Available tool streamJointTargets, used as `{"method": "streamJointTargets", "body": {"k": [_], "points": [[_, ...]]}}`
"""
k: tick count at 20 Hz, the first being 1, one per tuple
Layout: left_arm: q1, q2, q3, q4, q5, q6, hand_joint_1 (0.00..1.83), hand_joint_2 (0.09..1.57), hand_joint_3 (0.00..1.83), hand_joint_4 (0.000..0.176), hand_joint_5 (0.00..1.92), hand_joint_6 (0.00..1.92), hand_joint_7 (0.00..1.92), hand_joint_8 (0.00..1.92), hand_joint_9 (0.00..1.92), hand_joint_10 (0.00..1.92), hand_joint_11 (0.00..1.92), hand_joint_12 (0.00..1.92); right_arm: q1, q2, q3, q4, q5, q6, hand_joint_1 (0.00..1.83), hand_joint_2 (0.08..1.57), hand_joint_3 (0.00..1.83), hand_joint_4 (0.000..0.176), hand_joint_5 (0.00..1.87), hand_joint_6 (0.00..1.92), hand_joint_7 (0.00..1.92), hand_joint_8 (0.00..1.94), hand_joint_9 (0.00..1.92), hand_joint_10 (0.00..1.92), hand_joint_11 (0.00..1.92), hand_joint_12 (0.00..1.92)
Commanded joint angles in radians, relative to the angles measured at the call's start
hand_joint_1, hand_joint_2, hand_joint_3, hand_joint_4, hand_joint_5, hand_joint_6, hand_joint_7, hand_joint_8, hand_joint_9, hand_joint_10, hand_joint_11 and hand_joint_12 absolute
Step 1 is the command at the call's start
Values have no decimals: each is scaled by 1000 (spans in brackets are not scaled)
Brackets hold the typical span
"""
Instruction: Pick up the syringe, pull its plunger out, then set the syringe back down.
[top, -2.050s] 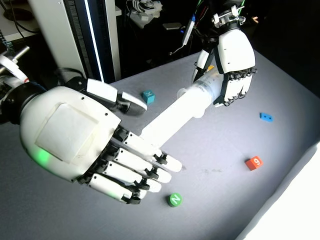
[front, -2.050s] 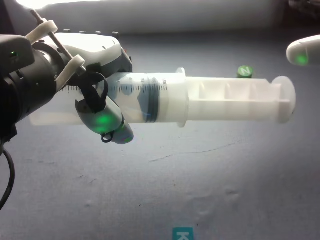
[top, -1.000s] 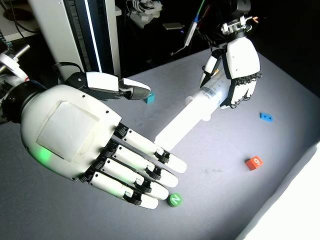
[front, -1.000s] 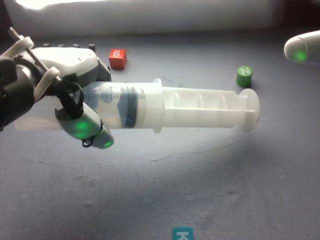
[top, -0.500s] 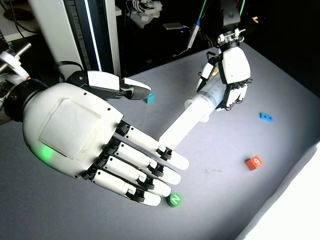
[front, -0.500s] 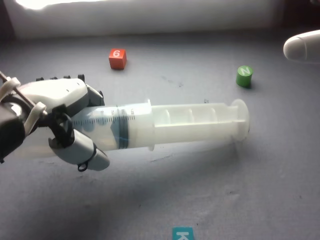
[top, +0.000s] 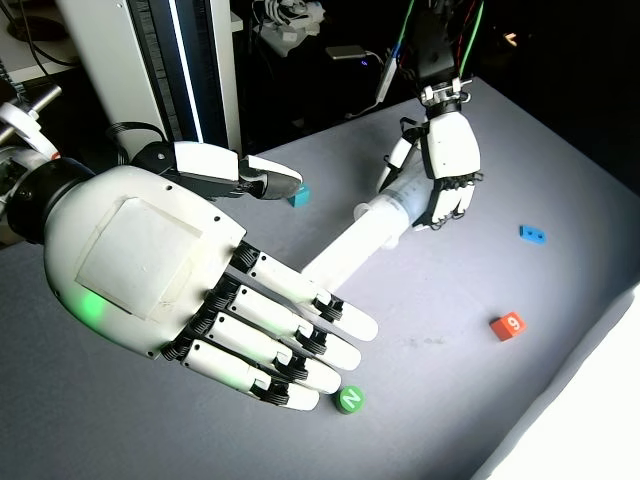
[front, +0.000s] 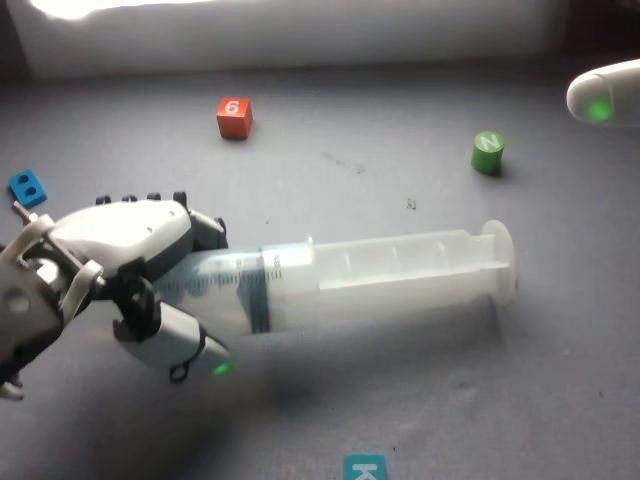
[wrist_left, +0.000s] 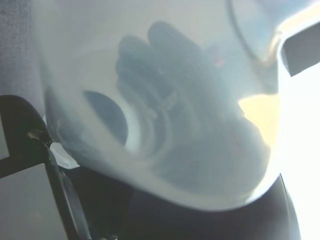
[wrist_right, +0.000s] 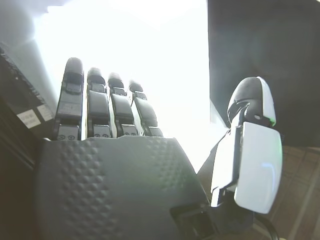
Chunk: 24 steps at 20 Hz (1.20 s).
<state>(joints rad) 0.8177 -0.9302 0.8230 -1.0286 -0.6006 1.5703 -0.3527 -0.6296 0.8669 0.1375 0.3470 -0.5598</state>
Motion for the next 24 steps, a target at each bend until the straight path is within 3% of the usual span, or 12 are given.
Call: {"method": "streamJointTargets", "body": {"k": [1,6,10,16,17,18,19,20,21,24], "points": [[2,0,6,51,-90,-18,1218,1153,0,0,914,964,915,1276,798,1030,548,1333,9,5,1,3,122,9,337,943,3,0,0,0,24,3,49,5,0,264],[81,-15,4,95,-163,-111,1219,1146,0,0,927,950,928,1251,831,994,577,1271,9,4,1,3,124,9,364,963,6,0,0,0,11,0,40,5,0,226],[99,-29,7,107,-175,-119,1207,1164,0,0,883,1027,901,1282,800,1028,549,1326,8,3,1,3,124,9,357,973,4,0,0,0,0,0,18,0,0,164],[101,-34,8,114,-177,-123,1208,1165,0,0,894,1000,889,1305,788,1037,523,1331,7,0,0,-9,125,9,390,954,0,0,0,0,32,7,51,9,0,256],[101,-34,8,115,-177,-123,1086,1195,0,0,827,1188,797,975,682,1041,420,1397,6,0,0,-14,125,9,367,961,1,0,0,0,28,4,50,7,0,265],[101,-34,8,116,-177,-125,981,1112,0,0,758,350,814,649,623,993,348,1393,6,0,0,-19,125,9,359,971,3,0,0,0,11,3,36,2,0,216],[101,-34,8,118,-177,-126,960,1091,0,0,787,197,843,523,636,913,327,1384,6,-1,0,-25,126,9,361,968,1,0,0,0,20,4,48,5,0,243],[101,-34,8,119,-177,-126,913,1101,0,0,754,38,873,246,636,712,268,1288,6,-1,0,-46,126,9,343,974,2,0,0,0,4,2,34,2,0,200],[100,-34,7,120,-177,-126,906,1089,0,0,739,13,878,150,655,603,261,1238,5,-2,0,-65,126,9,376,967,0,0,0,0,23,6,50,6,0,243],[99,-34,5,122,-177,-126,805,1118,2,0,459,0,570,0,549,19,140,901,1,-3,-3,-89,130,9,405,961,0,0,0,0,25,2,51,3,0,248]]}}
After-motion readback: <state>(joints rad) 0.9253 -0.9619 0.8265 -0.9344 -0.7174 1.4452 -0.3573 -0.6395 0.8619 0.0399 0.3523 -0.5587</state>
